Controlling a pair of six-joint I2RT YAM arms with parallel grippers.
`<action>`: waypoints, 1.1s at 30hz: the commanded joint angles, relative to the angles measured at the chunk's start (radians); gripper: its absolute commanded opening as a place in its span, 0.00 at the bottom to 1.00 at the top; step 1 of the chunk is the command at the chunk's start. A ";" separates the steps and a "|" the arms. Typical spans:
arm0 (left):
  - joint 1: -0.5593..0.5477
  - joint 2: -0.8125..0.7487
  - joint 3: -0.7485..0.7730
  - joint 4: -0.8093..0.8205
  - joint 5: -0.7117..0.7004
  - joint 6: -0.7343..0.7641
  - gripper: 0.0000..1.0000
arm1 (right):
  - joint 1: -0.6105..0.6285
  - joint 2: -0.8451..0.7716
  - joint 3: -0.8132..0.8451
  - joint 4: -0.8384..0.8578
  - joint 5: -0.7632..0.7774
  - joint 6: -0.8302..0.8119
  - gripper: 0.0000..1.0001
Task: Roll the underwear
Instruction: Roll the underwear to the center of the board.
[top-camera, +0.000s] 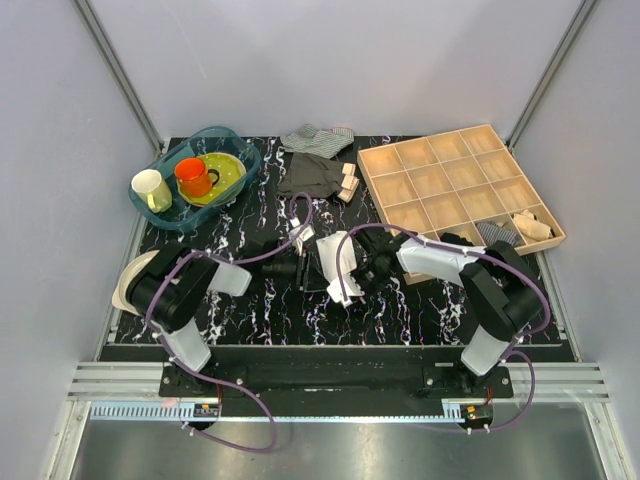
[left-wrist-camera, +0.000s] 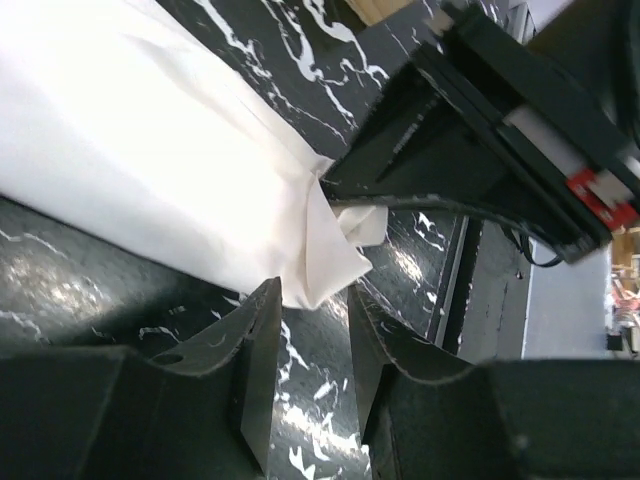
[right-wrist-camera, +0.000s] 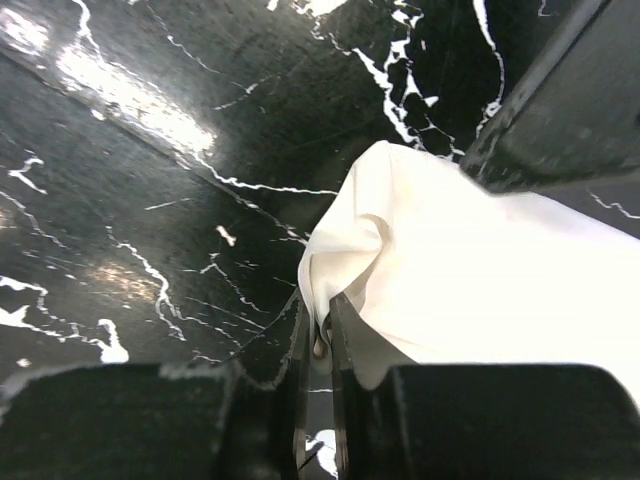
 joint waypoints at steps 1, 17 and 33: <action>0.000 -0.102 -0.113 0.245 -0.055 0.062 0.35 | 0.008 0.032 0.055 -0.172 -0.052 0.060 0.15; -0.435 -0.523 -0.431 0.376 -0.516 0.588 0.42 | -0.004 0.283 0.435 -0.620 -0.136 0.205 0.10; -0.592 -0.310 -0.149 -0.025 -0.819 0.898 0.45 | -0.048 0.406 0.565 -0.677 -0.135 0.313 0.10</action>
